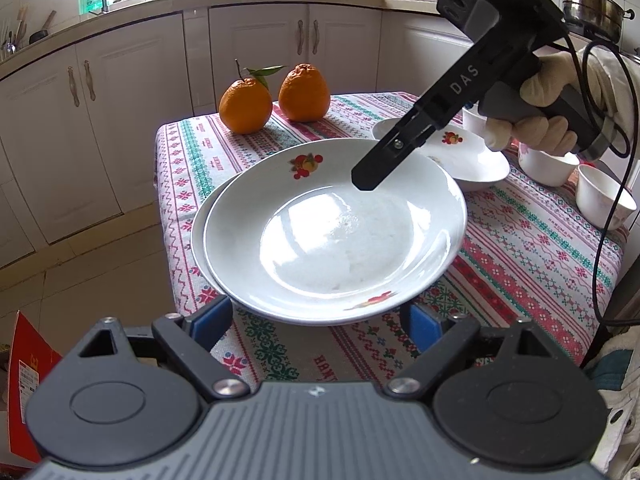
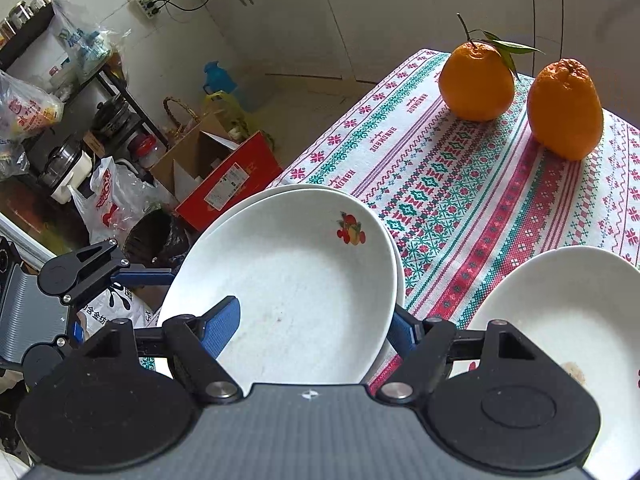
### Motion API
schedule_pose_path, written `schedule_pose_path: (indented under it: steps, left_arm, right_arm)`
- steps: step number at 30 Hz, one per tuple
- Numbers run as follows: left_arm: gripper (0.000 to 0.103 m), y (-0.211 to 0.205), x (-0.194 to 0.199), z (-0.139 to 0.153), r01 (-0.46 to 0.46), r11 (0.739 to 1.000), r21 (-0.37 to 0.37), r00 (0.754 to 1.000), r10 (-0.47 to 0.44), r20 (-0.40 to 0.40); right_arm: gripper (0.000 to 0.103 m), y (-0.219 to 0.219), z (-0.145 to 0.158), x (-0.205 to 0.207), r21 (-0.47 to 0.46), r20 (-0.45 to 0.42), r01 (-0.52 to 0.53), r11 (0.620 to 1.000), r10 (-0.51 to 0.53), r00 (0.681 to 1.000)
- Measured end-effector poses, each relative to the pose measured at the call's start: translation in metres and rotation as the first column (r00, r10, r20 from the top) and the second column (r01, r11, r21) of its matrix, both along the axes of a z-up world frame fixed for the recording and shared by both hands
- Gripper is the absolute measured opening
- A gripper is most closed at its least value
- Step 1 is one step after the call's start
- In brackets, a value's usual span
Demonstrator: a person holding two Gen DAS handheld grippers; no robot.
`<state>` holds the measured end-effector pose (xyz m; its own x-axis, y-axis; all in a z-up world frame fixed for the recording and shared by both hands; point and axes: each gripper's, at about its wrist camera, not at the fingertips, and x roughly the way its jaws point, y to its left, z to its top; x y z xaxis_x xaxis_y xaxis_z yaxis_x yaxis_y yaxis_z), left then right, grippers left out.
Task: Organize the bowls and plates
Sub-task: 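Set down the plate and open the right gripper, withdrawing it from the plates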
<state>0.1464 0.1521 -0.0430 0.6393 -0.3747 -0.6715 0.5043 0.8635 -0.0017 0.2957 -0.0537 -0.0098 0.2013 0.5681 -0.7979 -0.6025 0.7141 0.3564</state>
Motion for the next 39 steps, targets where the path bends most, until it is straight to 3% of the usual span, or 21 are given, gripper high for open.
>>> schedule_pose_path:
  steps: [6, 17, 23, 30, 35, 39]
  left_arm:
    - [0.091, 0.0, 0.0, 0.0, -0.003, 1.0, -0.004, 1.0, 0.003, -0.003]
    - [0.091, 0.002, 0.001, -0.001, 0.0, 1.0, -0.012, 1.0, 0.0, -0.002]
    - [0.091, 0.001, 0.0, -0.001, 0.0, 1.0, -0.009, 1.0, 0.0, 0.001]
    - [0.091, 0.002, -0.004, 0.003, -0.008, 1.0, -0.025, 1.0, 0.008, 0.019]
    - [0.097, -0.002, -0.015, 0.015, -0.008, 1.0, -0.028, 0.999, 0.01, 0.053]
    - [0.098, -0.012, -0.02, 0.027, 0.011, 1.0, -0.021, 0.996, -0.01, 0.086]
  right_arm:
    - [0.082, 0.0, -0.001, -0.006, -0.012, 0.017, 0.029, 1.0, -0.028, 0.999]
    - [0.085, 0.021, -0.006, -0.04, -0.143, 0.217, 0.072, 0.987, -0.04, 0.975]
    - [0.086, 0.025, -0.012, -0.046, -0.184, 0.258, 0.086, 0.979, -0.036, 0.966]
    - [0.089, 0.017, -0.008, -0.054, -0.151, 0.274, 0.1, 0.984, -0.055, 0.96]
    - [0.101, 0.0, 0.0, -0.084, -0.115, 0.339, 0.152, 0.982, -0.105, 0.935]
    - [0.103, -0.025, 0.001, -0.109, -0.088, 0.368, 0.235, 0.968, -0.188, 0.911]
